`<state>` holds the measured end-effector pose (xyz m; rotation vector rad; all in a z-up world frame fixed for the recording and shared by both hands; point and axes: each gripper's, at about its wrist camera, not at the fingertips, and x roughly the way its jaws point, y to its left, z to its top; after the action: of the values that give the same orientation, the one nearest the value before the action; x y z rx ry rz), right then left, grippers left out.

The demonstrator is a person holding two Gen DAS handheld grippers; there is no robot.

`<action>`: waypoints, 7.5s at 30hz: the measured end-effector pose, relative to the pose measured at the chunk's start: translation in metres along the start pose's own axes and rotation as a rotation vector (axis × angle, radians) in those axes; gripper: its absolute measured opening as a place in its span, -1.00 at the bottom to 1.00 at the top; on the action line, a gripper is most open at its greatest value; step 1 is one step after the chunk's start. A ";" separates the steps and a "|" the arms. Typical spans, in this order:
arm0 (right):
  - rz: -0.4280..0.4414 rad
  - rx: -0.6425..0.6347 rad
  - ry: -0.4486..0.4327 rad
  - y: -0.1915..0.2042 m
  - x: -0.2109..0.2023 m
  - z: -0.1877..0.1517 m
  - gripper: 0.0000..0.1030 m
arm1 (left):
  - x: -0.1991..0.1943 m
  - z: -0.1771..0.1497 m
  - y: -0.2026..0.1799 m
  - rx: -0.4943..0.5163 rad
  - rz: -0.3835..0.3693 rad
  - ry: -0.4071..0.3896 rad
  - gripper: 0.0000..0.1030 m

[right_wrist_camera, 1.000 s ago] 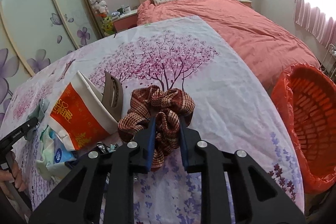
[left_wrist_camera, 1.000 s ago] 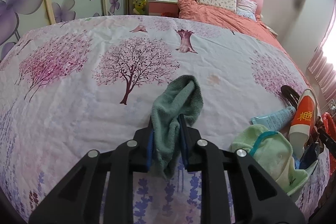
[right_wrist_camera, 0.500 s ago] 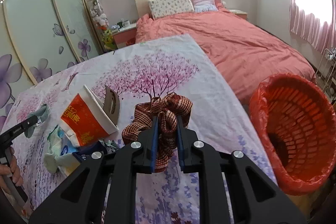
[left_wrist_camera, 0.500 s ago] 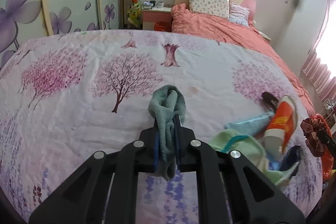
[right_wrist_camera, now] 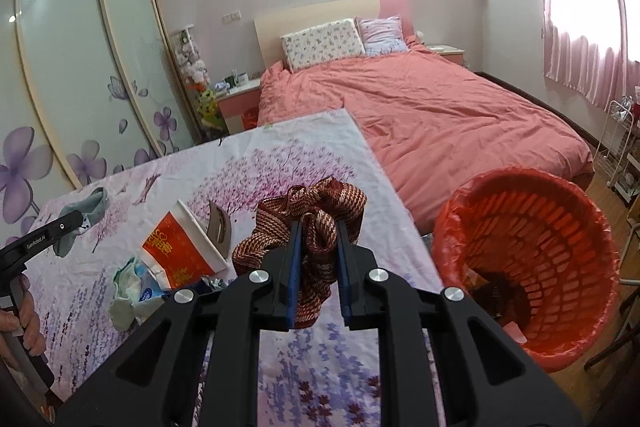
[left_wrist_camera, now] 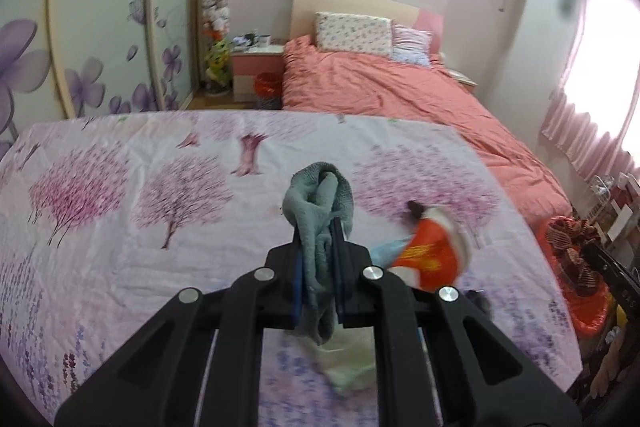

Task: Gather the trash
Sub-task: 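Carry the plaid scrunchie and green cloth over the orange basket and open both tools, then grasp the snack wrapper with the right tool while the left tool grasps the mint cloth, then grasp the red-and-white paper cup with the right tool above the wrapper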

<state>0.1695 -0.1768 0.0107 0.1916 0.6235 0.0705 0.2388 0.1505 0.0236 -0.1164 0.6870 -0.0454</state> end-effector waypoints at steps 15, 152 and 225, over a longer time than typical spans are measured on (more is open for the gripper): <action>-0.055 0.073 -0.089 -0.058 -0.035 0.001 -0.69 | -0.022 0.002 -0.126 0.145 -0.206 -0.030 -0.75; 0.008 -0.252 0.221 0.157 0.080 -0.053 -0.12 | 0.057 -0.064 0.091 -0.118 0.165 0.180 -0.66; -0.044 0.029 0.278 0.089 0.118 -0.028 0.37 | 0.058 -0.064 0.084 -0.084 0.062 0.173 -0.80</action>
<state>0.2480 -0.0710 -0.0617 0.1973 0.9058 0.0457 0.2436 0.2237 -0.0725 -0.1732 0.8653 0.0334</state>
